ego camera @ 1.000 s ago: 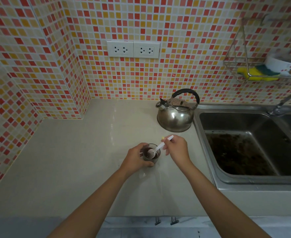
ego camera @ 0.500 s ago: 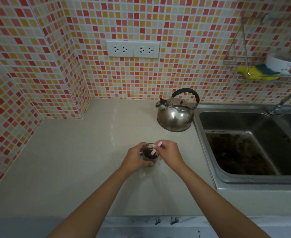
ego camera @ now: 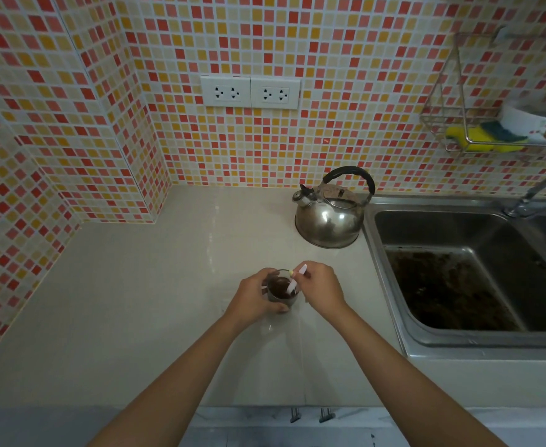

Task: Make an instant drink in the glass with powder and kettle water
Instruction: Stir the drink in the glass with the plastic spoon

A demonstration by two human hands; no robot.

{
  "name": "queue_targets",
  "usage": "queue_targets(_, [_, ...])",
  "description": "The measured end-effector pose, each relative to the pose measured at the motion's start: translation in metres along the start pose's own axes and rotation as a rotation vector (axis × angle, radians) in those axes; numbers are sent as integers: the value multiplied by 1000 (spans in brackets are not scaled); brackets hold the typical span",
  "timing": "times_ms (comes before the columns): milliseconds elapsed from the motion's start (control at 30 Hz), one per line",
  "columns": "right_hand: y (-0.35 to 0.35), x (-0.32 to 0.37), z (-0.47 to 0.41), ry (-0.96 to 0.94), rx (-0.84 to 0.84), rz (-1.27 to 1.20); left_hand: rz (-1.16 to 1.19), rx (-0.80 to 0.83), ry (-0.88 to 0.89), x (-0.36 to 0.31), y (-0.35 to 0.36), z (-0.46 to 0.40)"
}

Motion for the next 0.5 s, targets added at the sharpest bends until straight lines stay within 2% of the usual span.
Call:
queue_targets(67, [3,4,4,-42,36,-24,-3,3,3,0,0,0])
queue_targets(200, [1,2,3,-54,-33,171,-5,-1,1,1,0,2])
queue_targets(333, [5,5,5,-65,19,89,-12,3,2,0,0,1])
queue_targets(433, [4,3,5,-93,-44,197,-15,-3,-10,-2,0,2])
queue_targets(500, [2,1,2,-60,-33,168,-18,-3,-18,-2,1,1])
Point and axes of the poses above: each hand's wrist, its own z-axis away from the middle knuckle, its own y-axis out of the palm, x = y × z, the point moved 1 cm from there along -z, towards the middle knuckle, and after that the axes turned 5 degrees about x, right-handed, at the moved point
